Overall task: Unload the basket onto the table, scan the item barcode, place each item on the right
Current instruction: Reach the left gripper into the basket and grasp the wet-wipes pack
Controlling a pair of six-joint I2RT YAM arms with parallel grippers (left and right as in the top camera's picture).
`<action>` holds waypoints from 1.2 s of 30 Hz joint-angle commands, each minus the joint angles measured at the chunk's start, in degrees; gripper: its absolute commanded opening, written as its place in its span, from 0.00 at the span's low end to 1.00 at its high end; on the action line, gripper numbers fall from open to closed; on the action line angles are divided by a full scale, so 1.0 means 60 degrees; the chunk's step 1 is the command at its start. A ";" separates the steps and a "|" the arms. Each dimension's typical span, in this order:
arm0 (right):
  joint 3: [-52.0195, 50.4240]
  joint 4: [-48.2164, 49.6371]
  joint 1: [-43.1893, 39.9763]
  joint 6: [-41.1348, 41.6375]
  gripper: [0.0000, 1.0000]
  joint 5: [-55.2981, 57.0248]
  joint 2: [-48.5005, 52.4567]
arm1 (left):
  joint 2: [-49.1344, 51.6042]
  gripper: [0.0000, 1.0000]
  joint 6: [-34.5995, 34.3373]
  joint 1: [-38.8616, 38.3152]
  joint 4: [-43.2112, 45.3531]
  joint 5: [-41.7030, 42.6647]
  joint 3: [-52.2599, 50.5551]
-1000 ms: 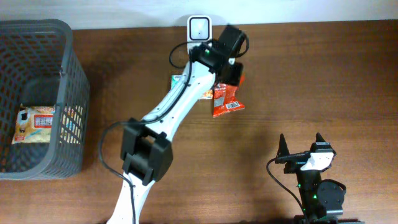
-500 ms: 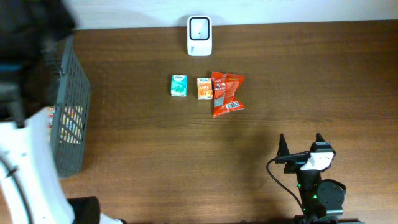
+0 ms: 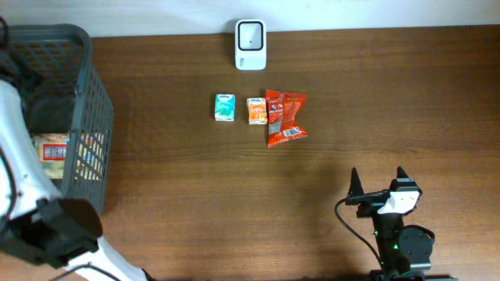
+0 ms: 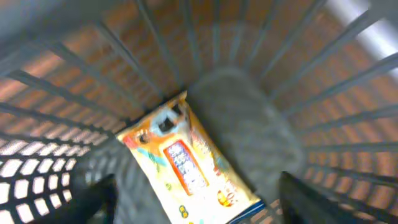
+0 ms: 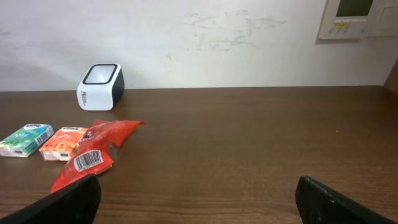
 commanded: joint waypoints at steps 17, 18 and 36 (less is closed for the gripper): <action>-0.0069 -0.0040 -0.0025 0.0109 0.98 0.0058 -0.0066 | 0.4382 0.91 -0.0980 0.0069 -0.0474 0.0914 -0.0138; -0.0069 -0.0040 -0.0029 0.0109 0.99 0.0058 -0.0066 | 0.4503 0.91 -0.0980 0.0069 -0.0543 0.0914 -0.0138; -0.0069 -0.0040 -0.0025 0.0109 0.98 0.0058 -0.0066 | 0.5096 0.00 -0.1009 0.0069 -0.3053 0.0634 0.2328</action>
